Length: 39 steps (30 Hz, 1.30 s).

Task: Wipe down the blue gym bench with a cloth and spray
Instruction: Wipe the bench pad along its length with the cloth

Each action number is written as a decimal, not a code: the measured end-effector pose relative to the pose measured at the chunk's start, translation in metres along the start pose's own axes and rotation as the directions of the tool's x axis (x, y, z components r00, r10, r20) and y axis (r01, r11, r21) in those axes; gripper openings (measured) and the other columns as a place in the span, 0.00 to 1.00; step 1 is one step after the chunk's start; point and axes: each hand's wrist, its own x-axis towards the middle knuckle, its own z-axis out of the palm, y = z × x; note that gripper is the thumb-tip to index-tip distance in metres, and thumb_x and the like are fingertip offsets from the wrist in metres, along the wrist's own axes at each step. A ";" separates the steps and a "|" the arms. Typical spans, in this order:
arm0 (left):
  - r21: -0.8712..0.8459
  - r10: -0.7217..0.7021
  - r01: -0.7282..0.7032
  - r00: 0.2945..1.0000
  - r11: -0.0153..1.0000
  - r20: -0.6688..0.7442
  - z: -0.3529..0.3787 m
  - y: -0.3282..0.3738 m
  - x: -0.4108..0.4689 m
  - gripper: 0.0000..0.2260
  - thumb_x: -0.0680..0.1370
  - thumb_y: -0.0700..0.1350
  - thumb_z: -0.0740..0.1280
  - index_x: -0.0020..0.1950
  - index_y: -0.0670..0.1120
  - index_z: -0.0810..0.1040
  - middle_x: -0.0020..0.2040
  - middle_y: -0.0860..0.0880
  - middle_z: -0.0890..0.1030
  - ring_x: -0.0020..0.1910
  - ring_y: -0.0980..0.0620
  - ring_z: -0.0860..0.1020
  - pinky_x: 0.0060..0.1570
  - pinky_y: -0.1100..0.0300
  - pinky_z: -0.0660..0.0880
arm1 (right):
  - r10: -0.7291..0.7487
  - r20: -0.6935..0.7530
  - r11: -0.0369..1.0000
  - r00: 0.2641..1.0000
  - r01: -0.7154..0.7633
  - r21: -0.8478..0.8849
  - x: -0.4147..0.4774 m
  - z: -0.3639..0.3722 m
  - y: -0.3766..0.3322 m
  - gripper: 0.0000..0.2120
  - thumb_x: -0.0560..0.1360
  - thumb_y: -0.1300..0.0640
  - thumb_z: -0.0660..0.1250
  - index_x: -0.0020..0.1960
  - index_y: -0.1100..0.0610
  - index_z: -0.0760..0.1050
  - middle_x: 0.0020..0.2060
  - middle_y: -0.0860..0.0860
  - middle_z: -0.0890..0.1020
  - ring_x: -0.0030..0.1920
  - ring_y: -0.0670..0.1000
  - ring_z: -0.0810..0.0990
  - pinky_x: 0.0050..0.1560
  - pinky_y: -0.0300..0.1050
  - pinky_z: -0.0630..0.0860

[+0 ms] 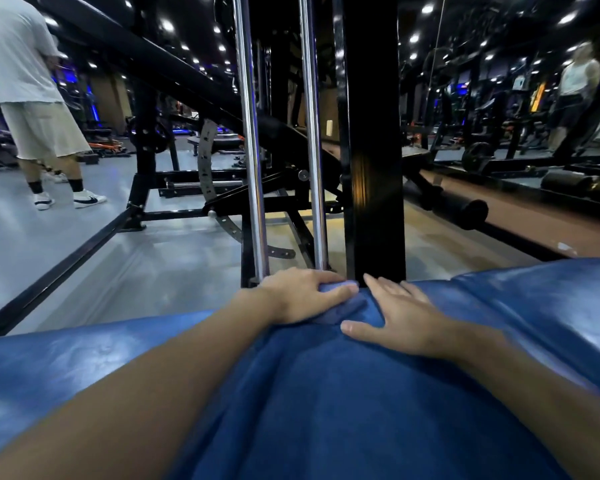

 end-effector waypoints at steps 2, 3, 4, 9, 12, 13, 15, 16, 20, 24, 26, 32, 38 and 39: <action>-0.002 -0.002 0.002 1.000 1.000 0.008 0.001 -0.010 -0.005 0.34 0.67 0.79 0.49 0.69 0.68 0.68 0.65 0.53 0.78 0.64 0.46 0.75 0.64 0.48 0.71 | 0.007 0.003 1.000 1.000 -0.007 -0.013 0.000 0.001 -0.002 0.59 0.58 0.17 0.40 0.79 0.52 0.42 0.79 0.48 0.50 0.78 0.45 0.45 0.76 0.49 0.40; -0.003 -0.011 0.011 1.000 1.000 0.008 0.001 -0.017 -0.009 0.33 0.67 0.79 0.49 0.68 0.69 0.68 0.65 0.55 0.79 0.64 0.48 0.75 0.63 0.49 0.71 | 0.005 -0.004 1.000 1.000 -0.005 -0.019 0.000 0.002 -0.002 0.60 0.57 0.16 0.39 0.79 0.52 0.43 0.79 0.48 0.51 0.78 0.45 0.46 0.76 0.49 0.40; -0.003 -0.025 0.025 1.000 1.000 0.003 -0.001 -0.025 -0.014 0.32 0.67 0.78 0.50 0.67 0.70 0.68 0.64 0.56 0.79 0.63 0.49 0.76 0.62 0.51 0.71 | 0.002 -0.014 1.000 1.000 -0.002 -0.022 0.000 0.002 -0.002 0.60 0.57 0.17 0.39 0.79 0.52 0.43 0.79 0.48 0.51 0.78 0.45 0.46 0.76 0.49 0.41; -0.011 -0.135 0.135 0.991 0.991 0.010 -0.012 -0.059 -0.036 0.35 0.64 0.80 0.52 0.69 0.70 0.66 0.66 0.58 0.77 0.65 0.51 0.74 0.66 0.52 0.69 | -0.013 -0.033 1.000 0.999 0.013 -0.017 0.001 0.006 -0.004 0.57 0.57 0.16 0.36 0.79 0.46 0.45 0.79 0.50 0.53 0.78 0.47 0.46 0.76 0.54 0.41; 0.003 -0.112 0.112 0.994 0.994 0.002 -0.009 -0.040 -0.028 0.33 0.64 0.81 0.52 0.66 0.72 0.68 0.64 0.58 0.78 0.63 0.52 0.75 0.61 0.55 0.70 | -0.005 -0.018 1.000 1.000 0.005 -0.015 0.001 0.007 -0.006 0.53 0.59 0.17 0.37 0.78 0.42 0.46 0.78 0.52 0.53 0.78 0.49 0.45 0.75 0.56 0.39; 0.017 -0.103 0.103 0.995 0.995 -0.012 -0.007 -0.029 -0.023 0.32 0.65 0.81 0.52 0.66 0.72 0.69 0.64 0.58 0.79 0.63 0.51 0.76 0.60 0.55 0.70 | -0.005 -0.020 1.000 1.000 0.005 -0.012 0.002 0.008 -0.007 0.53 0.59 0.17 0.37 0.78 0.42 0.47 0.78 0.52 0.53 0.78 0.49 0.45 0.75 0.56 0.39; 0.038 -0.093 0.094 0.995 0.995 -0.034 -0.001 -0.013 -0.016 0.30 0.68 0.79 0.53 0.66 0.71 0.69 0.63 0.57 0.79 0.62 0.50 0.76 0.62 0.52 0.71 | -0.010 -0.024 1.000 1.000 0.010 -0.011 0.003 0.008 -0.006 0.53 0.59 0.17 0.38 0.78 0.43 0.48 0.78 0.53 0.54 0.77 0.50 0.46 0.74 0.57 0.40; 0.037 -0.094 0.095 0.995 0.995 -0.034 0.000 -0.010 -0.014 0.28 0.69 0.78 0.53 0.67 0.71 0.69 0.63 0.57 0.80 0.62 0.51 0.76 0.62 0.52 0.72 | -0.016 -0.022 1.000 1.000 0.016 -0.011 0.002 0.008 -0.006 0.53 0.59 0.17 0.38 0.78 0.43 0.48 0.78 0.53 0.54 0.77 0.50 0.46 0.74 0.57 0.40; 0.013 -0.067 0.068 0.997 0.998 -0.026 -0.002 -0.023 -0.024 0.27 0.68 0.79 0.53 0.66 0.75 0.65 0.61 0.60 0.79 0.59 0.53 0.77 0.58 0.54 0.72 | -0.012 -0.018 1.000 1.000 0.012 0.008 0.002 0.005 -0.006 0.52 0.59 0.17 0.39 0.77 0.42 0.49 0.78 0.52 0.54 0.77 0.49 0.46 0.74 0.56 0.40; 0.012 -0.078 0.078 0.996 0.997 -0.037 -0.008 -0.056 -0.044 0.27 0.66 0.80 0.53 0.64 0.78 0.63 0.61 0.63 0.78 0.60 0.54 0.76 0.62 0.51 0.72 | 0.003 -0.001 0.999 1.000 -0.003 0.032 -0.001 0.001 -0.006 0.51 0.59 0.17 0.40 0.77 0.41 0.51 0.78 0.50 0.54 0.77 0.48 0.46 0.75 0.54 0.40; -0.004 -0.089 0.089 0.996 0.996 -0.014 -0.016 -0.077 -0.057 0.27 0.66 0.80 0.53 0.64 0.77 0.65 0.60 0.63 0.79 0.60 0.54 0.76 0.63 0.50 0.71 | 0.028 0.032 0.999 0.999 -0.028 0.020 -0.004 -0.003 -0.008 0.51 0.59 0.17 0.41 0.77 0.41 0.51 0.78 0.50 0.54 0.77 0.47 0.46 0.75 0.54 0.40; -0.021 -0.078 0.077 0.996 0.997 -0.048 -0.022 -0.087 -0.062 0.25 0.69 0.76 0.57 0.63 0.71 0.72 0.58 0.60 0.80 0.56 0.55 0.76 0.54 0.58 0.68 | 0.012 0.036 1.000 0.999 -0.012 -0.001 -0.006 -0.003 -0.056 0.40 0.69 0.25 0.47 0.76 0.43 0.55 0.79 0.49 0.51 0.78 0.48 0.44 0.74 0.63 0.38; -0.039 -0.019 0.017 0.998 0.999 -0.053 -0.012 -0.073 -0.048 0.30 0.67 0.78 0.56 0.66 0.70 0.69 0.64 0.57 0.78 0.63 0.50 0.75 0.52 0.57 0.66 | 0.070 0.053 0.997 0.996 -0.068 -0.026 -0.010 0.012 -0.085 0.47 0.62 0.21 0.40 0.77 0.39 0.46 0.79 0.46 0.47 0.78 0.49 0.41 0.74 0.61 0.37; -0.041 -0.016 0.014 0.999 0.999 -0.042 -0.013 -0.079 -0.051 0.32 0.66 0.79 0.55 0.67 0.71 0.68 0.65 0.57 0.78 0.63 0.50 0.75 0.53 0.57 0.66 | 0.081 0.059 0.996 0.995 -0.080 -0.028 -0.010 0.011 -0.086 0.47 0.62 0.21 0.40 0.77 0.38 0.47 0.79 0.45 0.48 0.78 0.48 0.41 0.74 0.61 0.37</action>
